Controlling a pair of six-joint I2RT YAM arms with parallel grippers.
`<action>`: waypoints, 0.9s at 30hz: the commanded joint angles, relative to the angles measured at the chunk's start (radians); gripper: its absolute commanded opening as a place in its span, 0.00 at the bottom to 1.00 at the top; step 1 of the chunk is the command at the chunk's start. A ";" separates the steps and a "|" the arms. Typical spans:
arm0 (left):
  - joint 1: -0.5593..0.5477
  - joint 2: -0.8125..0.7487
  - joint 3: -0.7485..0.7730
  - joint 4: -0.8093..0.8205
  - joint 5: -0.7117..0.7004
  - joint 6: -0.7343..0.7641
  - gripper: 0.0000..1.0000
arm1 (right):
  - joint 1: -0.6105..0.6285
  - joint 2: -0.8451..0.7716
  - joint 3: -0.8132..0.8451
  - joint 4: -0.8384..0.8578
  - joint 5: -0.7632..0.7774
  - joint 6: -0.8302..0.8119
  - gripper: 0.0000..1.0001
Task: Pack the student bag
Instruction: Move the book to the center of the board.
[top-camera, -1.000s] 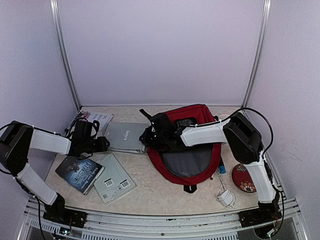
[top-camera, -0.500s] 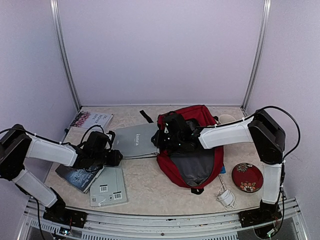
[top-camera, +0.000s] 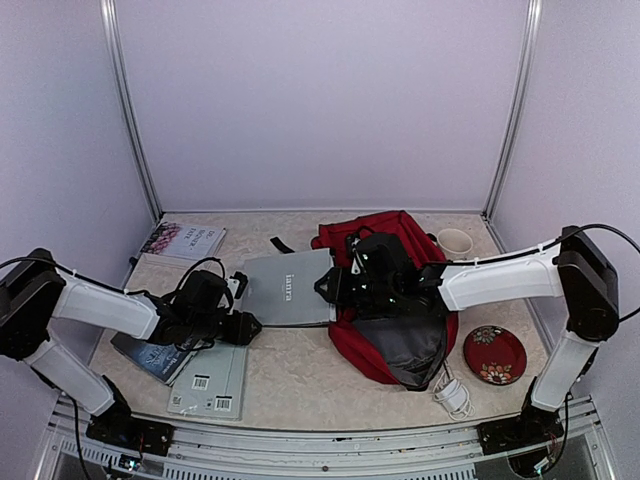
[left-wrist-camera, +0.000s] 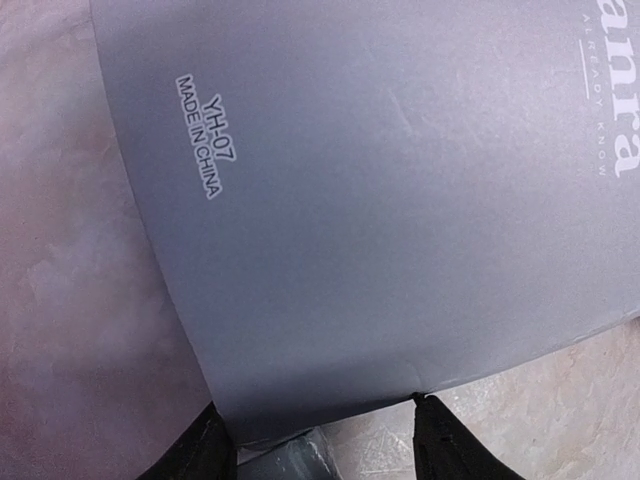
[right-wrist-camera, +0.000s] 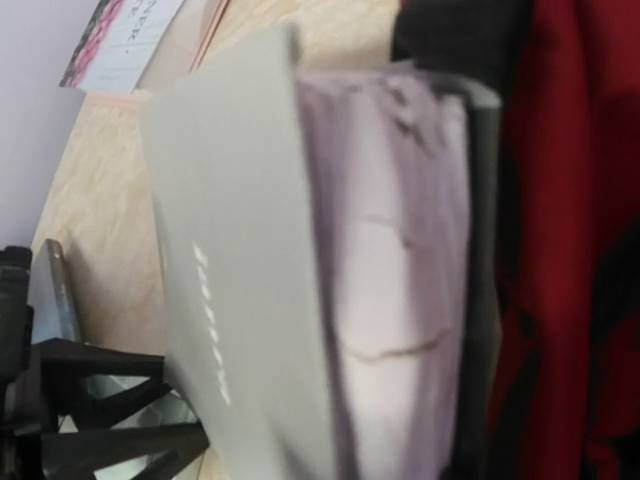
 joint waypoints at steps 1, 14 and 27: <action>-0.037 0.047 0.028 0.107 0.154 0.043 0.59 | -0.008 -0.017 0.007 -0.002 -0.149 -0.016 0.49; -0.010 0.111 0.040 0.123 0.186 0.072 0.59 | -0.038 0.002 0.179 -0.268 -0.115 -0.129 0.71; 0.008 0.142 0.044 0.142 0.216 0.092 0.60 | -0.078 -0.083 0.106 -0.311 0.005 -0.065 0.84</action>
